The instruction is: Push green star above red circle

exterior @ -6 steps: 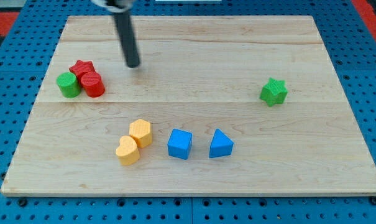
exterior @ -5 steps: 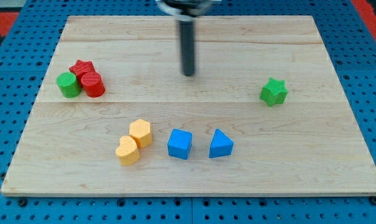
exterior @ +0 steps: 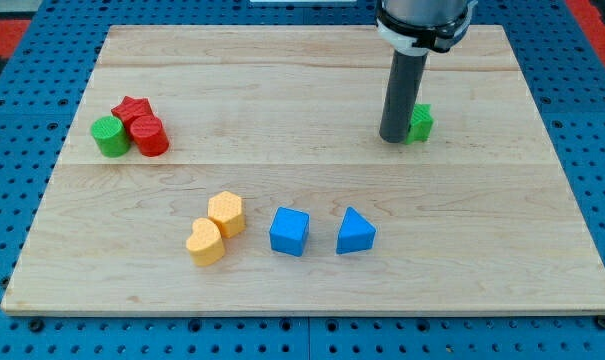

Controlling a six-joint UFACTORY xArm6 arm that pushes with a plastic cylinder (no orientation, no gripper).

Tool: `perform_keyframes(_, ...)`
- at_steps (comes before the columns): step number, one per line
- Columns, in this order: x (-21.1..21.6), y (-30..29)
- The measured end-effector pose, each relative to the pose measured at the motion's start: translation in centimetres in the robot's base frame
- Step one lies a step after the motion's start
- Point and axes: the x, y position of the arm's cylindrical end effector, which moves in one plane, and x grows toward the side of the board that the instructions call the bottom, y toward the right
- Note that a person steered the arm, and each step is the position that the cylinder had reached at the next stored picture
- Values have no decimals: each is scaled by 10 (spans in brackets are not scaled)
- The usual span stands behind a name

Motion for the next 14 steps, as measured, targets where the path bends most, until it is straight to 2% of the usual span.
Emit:
perform_keyframes(1,34,45)
perform_keyframes(2,-1,68)
perform_keyframes(3,-7,-36)
perform_keyframes(4,2,-45)
perform_keyframes(5,26,14)
perform_keyframes(6,-24,8)
perform_keyframes(7,-50,-30)
perform_keyframes(8,-53,-113)
perform_keyframes(10,-49,-65)
perform_keyframes(11,-95,-68)
perform_keyframes(12,-99,-94)
perform_keyframes(13,-68,-151)
perform_keyframes(14,-64,-162)
